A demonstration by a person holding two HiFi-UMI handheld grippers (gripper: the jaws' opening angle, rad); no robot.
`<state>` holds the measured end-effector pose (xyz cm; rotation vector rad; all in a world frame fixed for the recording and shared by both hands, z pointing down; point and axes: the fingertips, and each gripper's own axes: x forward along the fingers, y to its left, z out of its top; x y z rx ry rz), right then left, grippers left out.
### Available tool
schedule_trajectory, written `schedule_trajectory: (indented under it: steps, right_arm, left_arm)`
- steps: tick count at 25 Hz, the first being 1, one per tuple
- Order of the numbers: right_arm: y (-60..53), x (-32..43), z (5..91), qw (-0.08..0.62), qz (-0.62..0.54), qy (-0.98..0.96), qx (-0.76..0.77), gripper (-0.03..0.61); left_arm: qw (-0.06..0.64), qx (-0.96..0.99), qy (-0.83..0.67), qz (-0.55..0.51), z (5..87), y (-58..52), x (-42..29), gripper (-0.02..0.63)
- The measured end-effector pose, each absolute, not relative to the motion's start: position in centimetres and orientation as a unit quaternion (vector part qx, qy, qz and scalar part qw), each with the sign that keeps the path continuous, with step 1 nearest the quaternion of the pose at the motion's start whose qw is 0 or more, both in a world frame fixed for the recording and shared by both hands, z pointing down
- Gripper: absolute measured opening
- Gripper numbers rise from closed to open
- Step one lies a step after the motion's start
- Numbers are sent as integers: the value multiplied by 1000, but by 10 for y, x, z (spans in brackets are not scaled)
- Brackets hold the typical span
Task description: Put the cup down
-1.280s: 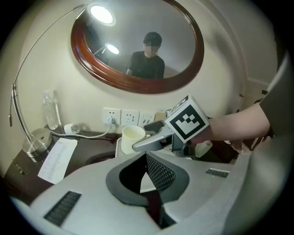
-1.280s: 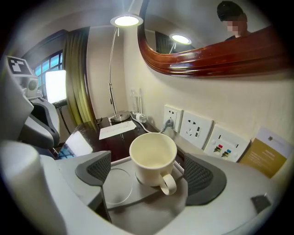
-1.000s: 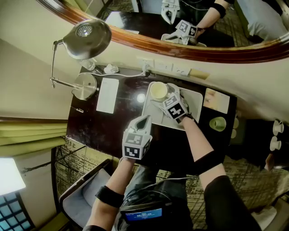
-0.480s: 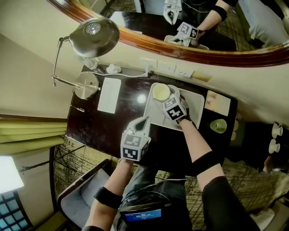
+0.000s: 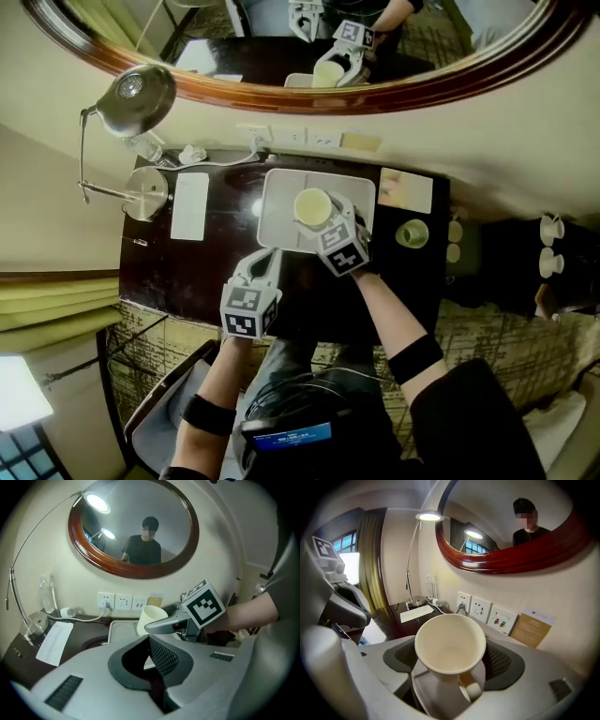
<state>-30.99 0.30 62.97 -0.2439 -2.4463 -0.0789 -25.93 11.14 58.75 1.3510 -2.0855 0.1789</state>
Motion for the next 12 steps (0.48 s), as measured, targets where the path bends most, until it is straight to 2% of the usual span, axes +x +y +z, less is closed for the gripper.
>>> schedule_trajectory:
  steps: [12]
  right_arm:
    - [-43,-108,648,365,26,-931,-10,425]
  left_arm:
    - [321,580,-742,97,574,45,-123,2]
